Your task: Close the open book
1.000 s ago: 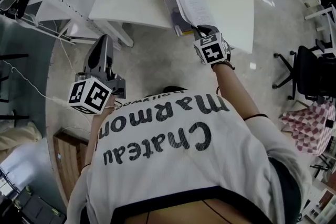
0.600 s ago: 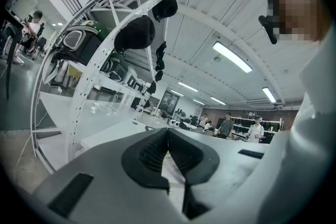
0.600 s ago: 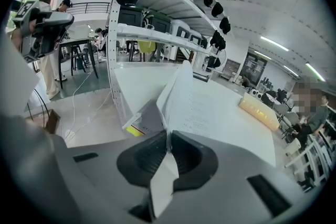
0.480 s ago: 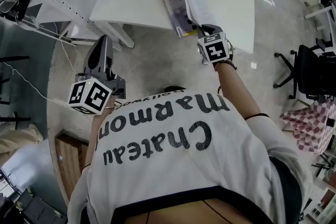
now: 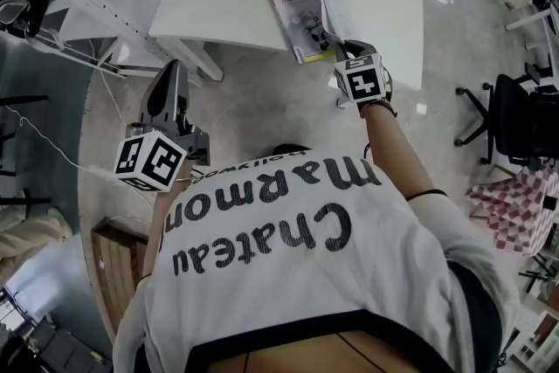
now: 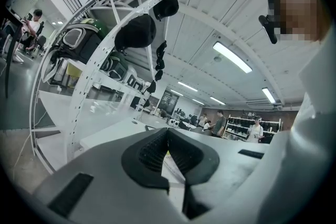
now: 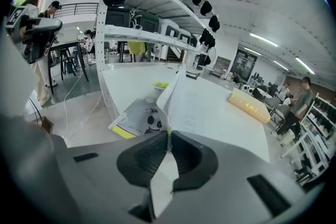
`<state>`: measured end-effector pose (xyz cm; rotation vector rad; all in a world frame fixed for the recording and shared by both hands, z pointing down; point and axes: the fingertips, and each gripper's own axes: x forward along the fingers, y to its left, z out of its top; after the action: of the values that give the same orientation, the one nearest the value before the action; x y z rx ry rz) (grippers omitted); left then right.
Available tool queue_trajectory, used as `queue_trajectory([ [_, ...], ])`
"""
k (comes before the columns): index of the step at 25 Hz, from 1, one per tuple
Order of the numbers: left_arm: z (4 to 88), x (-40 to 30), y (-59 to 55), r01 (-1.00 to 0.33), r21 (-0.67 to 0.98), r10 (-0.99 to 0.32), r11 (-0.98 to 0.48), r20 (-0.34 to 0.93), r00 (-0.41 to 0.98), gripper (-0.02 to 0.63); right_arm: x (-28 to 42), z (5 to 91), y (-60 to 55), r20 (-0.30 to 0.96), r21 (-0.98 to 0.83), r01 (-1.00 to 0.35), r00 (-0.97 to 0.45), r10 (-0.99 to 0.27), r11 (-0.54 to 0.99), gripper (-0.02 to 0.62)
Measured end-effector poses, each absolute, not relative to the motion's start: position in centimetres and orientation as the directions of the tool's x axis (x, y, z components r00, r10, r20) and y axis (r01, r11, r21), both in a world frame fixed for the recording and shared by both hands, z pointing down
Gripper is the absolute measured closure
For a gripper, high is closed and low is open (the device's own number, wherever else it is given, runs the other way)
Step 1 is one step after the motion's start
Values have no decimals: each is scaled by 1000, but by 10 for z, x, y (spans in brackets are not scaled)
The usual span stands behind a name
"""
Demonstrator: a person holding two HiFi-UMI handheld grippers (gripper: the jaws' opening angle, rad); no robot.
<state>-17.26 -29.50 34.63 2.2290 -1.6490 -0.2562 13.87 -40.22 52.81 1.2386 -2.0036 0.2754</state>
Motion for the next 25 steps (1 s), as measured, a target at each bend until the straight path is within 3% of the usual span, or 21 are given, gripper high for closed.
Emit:
queue_trajectory([
  [25,348,-177,-299,-895,380,-958,-233,69,278,583,175,543,-421,736,176,-901,-148,-661,397,545],
])
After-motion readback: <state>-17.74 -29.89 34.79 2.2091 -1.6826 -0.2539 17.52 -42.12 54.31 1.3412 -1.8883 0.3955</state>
